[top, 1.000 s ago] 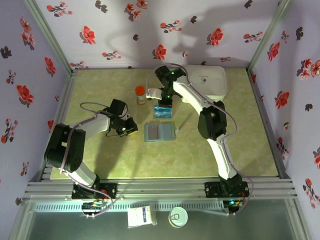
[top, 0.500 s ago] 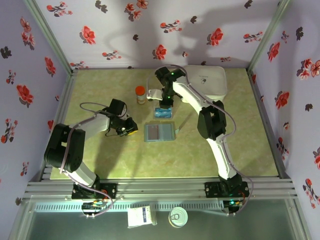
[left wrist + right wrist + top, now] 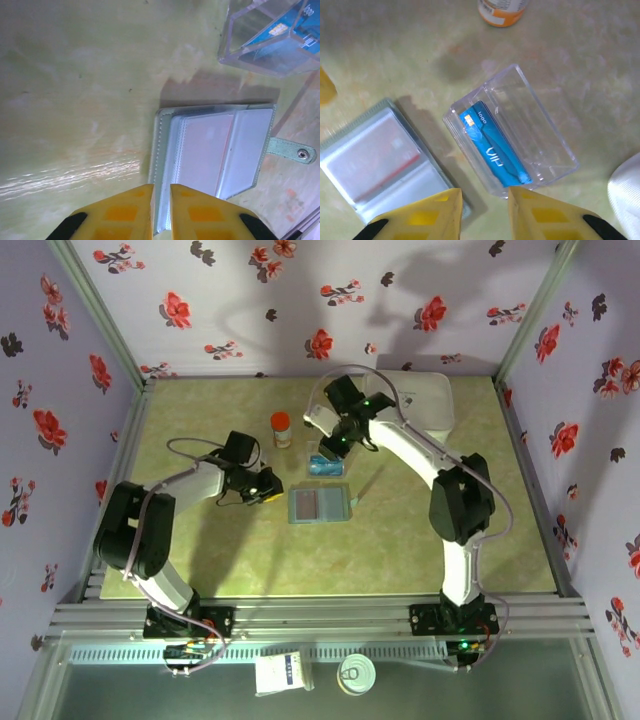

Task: Take the credit cards out of the card holder

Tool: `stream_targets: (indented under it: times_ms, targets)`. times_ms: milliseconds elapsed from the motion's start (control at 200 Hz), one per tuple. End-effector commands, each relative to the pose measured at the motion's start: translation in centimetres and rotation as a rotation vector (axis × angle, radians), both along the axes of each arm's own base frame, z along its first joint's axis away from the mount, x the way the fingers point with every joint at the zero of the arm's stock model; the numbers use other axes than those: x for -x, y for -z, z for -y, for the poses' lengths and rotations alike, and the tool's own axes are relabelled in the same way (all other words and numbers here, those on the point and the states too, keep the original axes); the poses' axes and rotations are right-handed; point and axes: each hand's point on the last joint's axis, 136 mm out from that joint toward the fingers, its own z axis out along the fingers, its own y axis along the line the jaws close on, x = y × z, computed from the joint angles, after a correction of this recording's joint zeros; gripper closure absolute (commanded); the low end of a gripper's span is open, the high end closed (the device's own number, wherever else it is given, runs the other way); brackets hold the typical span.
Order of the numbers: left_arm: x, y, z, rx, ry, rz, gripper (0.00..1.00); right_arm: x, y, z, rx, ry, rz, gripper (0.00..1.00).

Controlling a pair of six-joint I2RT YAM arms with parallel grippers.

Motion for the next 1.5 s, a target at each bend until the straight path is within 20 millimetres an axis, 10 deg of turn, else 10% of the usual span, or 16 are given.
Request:
stream_targets:
  times_ms: [0,410,1495]
  targets:
    - [0.0,-0.4,1.3,0.022,0.020,-0.001,0.85,-0.4,-1.2,-1.0,-0.207,0.301,-0.052,0.68]
    - [1.7,1.8,1.9,-0.040,0.050,-0.051,0.92,4.6,2.5,1.6,-0.345,0.766,-0.373,0.68]
    - [1.5,3.6,2.3,-0.060,0.064,-0.073,0.95,8.7,9.6,-5.3,-0.444,0.733,-0.725,0.62]
